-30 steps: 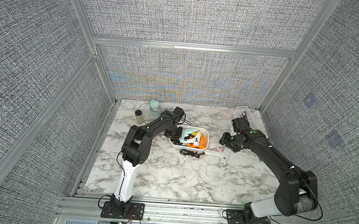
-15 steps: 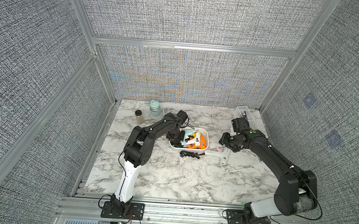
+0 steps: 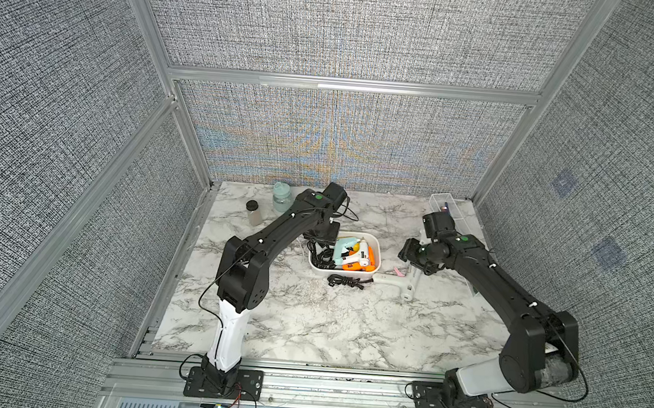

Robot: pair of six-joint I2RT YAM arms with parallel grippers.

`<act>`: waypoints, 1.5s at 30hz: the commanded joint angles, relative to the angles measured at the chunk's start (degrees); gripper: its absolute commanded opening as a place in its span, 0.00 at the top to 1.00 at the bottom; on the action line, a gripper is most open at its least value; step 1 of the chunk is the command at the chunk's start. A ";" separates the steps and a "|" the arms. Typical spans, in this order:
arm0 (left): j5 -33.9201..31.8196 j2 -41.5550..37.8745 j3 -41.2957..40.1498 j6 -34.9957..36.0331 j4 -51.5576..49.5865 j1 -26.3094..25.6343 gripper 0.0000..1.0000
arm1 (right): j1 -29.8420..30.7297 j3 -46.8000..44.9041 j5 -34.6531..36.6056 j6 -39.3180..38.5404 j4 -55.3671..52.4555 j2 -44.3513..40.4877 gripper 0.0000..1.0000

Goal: Put the hot melt glue gun into the storage box
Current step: Place the hot melt adhesive gun in the storage box, then pick up the hot melt adhesive gun from the center of the board.

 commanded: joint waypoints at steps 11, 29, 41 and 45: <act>2.75 5.01 -1.75 -2.28 3.88 4.81 0.85 | 0.11 -0.44 -0.15 0.03 0.13 -0.67 0.39; 2.80 4.51 -4.25 -2.70 4.87 4.29 0.72 | 0.11 -0.61 -0.11 0.44 0.23 -0.95 0.39; -2.39 -11.35 2.40 -1.98 -1.75 3.65 0.32 | -0.85 -2.88 5.07 7.70 -3.02 3.18 0.29; -5.67 -16.51 -4.00 -3.11 -1.37 5.25 0.32 | -2.06 -3.81 8.09 8.77 -3.16 5.90 0.03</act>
